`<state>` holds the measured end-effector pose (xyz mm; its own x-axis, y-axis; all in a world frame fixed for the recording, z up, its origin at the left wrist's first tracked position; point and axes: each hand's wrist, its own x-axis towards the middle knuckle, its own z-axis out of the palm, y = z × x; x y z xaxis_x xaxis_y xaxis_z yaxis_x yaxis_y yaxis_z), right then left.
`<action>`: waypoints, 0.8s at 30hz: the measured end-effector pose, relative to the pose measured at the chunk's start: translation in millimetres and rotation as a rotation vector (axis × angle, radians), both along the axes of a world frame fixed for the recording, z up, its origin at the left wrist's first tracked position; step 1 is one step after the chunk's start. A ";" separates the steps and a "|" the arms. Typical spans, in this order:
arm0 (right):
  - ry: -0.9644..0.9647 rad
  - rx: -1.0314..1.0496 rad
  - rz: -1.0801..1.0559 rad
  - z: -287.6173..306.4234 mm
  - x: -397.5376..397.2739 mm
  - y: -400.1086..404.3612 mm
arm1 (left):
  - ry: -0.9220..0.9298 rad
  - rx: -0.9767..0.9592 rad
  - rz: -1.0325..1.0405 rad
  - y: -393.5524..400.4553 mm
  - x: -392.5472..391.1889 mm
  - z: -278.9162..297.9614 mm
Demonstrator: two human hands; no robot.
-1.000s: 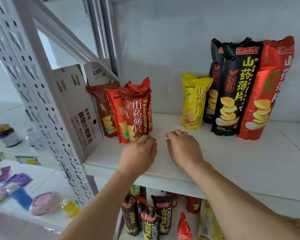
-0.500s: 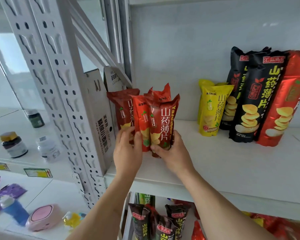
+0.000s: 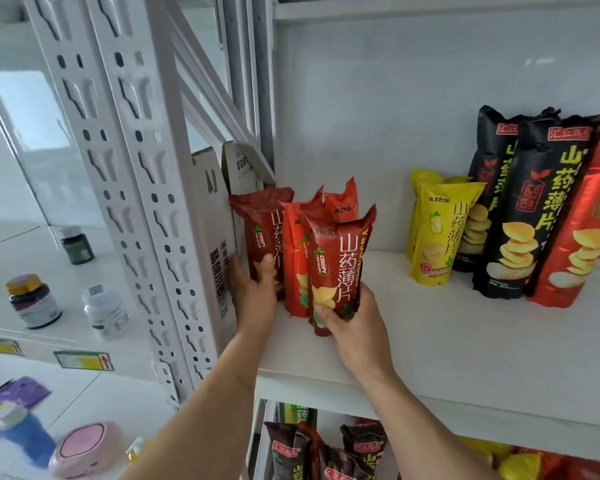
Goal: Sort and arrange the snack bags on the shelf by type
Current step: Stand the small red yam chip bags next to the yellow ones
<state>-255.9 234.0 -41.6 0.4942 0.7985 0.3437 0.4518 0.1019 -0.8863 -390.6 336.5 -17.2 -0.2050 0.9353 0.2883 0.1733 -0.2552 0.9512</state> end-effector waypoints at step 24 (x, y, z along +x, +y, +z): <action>0.005 0.048 -0.008 -2.8 4.8 -2.4 | -0.046 0.114 0.097 -46.3 -7.1 -9.0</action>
